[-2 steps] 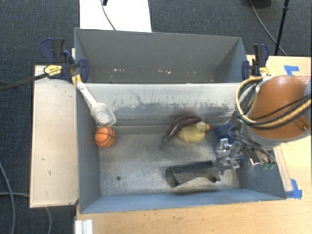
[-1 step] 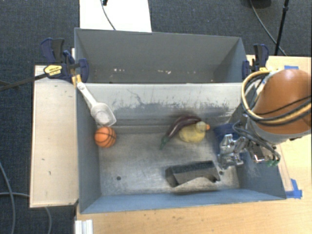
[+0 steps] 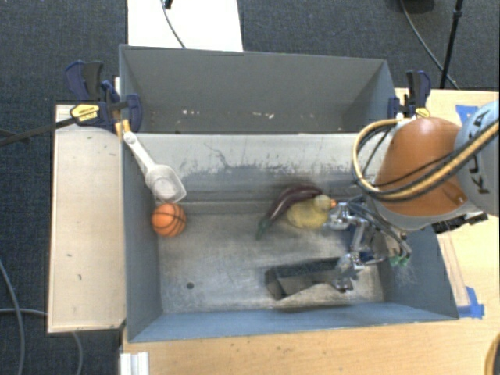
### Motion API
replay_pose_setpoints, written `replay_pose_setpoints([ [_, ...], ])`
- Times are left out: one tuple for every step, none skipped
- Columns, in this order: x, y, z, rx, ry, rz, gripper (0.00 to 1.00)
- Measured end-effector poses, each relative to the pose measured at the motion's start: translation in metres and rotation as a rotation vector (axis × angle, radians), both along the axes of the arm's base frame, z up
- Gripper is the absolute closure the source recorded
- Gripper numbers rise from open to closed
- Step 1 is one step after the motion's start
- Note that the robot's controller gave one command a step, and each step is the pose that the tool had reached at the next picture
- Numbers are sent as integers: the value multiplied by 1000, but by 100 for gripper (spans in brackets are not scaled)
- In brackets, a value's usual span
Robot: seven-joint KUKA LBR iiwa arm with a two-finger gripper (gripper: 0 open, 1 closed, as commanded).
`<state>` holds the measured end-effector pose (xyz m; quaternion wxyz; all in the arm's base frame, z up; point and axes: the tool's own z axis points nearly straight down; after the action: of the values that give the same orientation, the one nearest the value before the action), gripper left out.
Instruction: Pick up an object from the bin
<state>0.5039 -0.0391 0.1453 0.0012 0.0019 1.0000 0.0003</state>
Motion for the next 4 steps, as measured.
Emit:
replay_pose_setpoints([
  [0,0,0,0,0,1,0],
  [-3,20,-64,-6,4,178,100],
  [-3,20,-64,-6,4,179,100],
  [-7,19,-28,0,9,173,100],
])
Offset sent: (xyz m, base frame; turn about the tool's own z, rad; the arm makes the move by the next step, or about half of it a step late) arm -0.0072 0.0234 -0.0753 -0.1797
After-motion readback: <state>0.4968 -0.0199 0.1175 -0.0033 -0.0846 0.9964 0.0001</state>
